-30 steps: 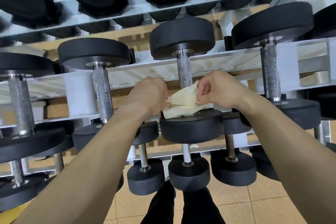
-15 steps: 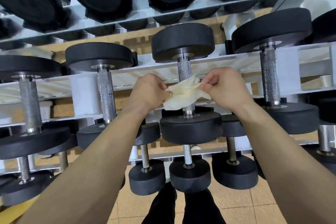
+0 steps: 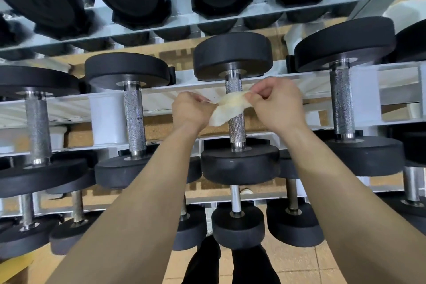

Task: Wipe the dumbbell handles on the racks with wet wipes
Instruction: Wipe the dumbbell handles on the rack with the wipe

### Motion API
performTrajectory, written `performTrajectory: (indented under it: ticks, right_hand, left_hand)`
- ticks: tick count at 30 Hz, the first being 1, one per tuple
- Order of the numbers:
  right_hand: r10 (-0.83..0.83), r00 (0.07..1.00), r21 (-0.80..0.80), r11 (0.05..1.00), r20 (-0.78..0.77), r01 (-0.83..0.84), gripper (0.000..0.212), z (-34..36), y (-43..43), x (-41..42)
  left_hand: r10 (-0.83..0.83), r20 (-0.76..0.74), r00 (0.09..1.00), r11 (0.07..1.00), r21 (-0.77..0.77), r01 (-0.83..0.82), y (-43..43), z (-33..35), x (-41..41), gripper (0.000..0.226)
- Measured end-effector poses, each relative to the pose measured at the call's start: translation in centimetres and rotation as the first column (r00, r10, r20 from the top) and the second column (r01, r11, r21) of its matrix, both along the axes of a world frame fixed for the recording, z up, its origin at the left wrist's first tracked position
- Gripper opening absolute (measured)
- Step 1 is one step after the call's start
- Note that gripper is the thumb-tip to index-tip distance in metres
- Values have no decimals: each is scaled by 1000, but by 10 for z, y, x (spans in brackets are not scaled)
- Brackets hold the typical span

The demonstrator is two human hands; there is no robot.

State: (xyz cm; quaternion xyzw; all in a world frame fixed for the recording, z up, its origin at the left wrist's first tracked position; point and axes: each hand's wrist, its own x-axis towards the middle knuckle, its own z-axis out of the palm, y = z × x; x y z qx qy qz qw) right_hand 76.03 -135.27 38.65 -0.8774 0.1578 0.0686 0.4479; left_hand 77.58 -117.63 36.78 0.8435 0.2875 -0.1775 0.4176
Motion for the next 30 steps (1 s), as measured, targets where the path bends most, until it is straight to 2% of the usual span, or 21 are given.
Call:
performTrajectory:
  ticks: [2,5,7,9,10,12,13,15,16,18,20,22,24,26,28,30]
  right_hand:
    - [-2,1000,-42,999,-22,1,7,-6,3,-1]
    - [-13,985,-155,988,-170,-14,4,-25,-2,-4]
    - [34,963,-196,977,-268,-89,3,-28,-4,-10]
    - [77,969,-158,981,-234,-115,10,-17,-2,-12]
    - [82,976,-116,987,-204,-107,13,-5,-2,-14]
    - [68,986,-35,997,-150,-75,14,15,-7,-20]
    - [53,989,-16,998,-141,-56,12,23,-12,-25]
    - [31,987,5,1000,-159,-30,6,39,-19,-37]
    - [29,987,9,1000,-160,-28,20,48,-19,-44]
    - [70,991,36,997,-117,-67,50,69,-13,-57]
    - [160,986,101,983,-43,-155,65,97,-1,-69]
    - [249,968,312,923,-36,-226,70,122,8,-75]
    - [346,933,510,822,-96,-252,68,135,8,-74]
    - [427,891,594,761,-153,-263,52,139,5,-68]
    - [429,878,681,709,-210,-184,24,138,1,-63]
    - [434,877,743,653,-207,-148,15,130,-5,-67]
  left_hand:
    - [2,12,1000,1000,-12,-2,-2,5,4,16]
    - [-11,107,994,972,-233,36,4,21,-1,16]
    - [-59,82,995,950,-302,81,6,26,-10,13]
    - [-46,-40,998,966,-256,34,9,22,-18,17]
    - [-49,-95,994,983,-181,31,10,21,-20,19]
    - [-124,-132,983,992,-10,124,14,24,-25,16]
    - [-162,-117,980,986,27,166,17,28,-29,18]
    - [-187,-16,982,979,-82,185,22,48,-41,17]
    - [-179,42,983,963,-198,183,24,61,-48,15]
    - [-174,115,978,887,-413,206,28,87,-61,14]
    - [-191,140,972,729,-643,236,31,109,-73,20]
    - [-201,136,970,532,-817,225,35,124,-77,39]
    - [-230,145,962,405,-885,230,38,136,-78,34]
    - [-272,154,950,352,-903,247,39,144,-78,22]
    - [-289,162,944,373,-888,267,37,142,-76,15]
    - [-269,158,950,409,-874,261,32,139,-76,12]
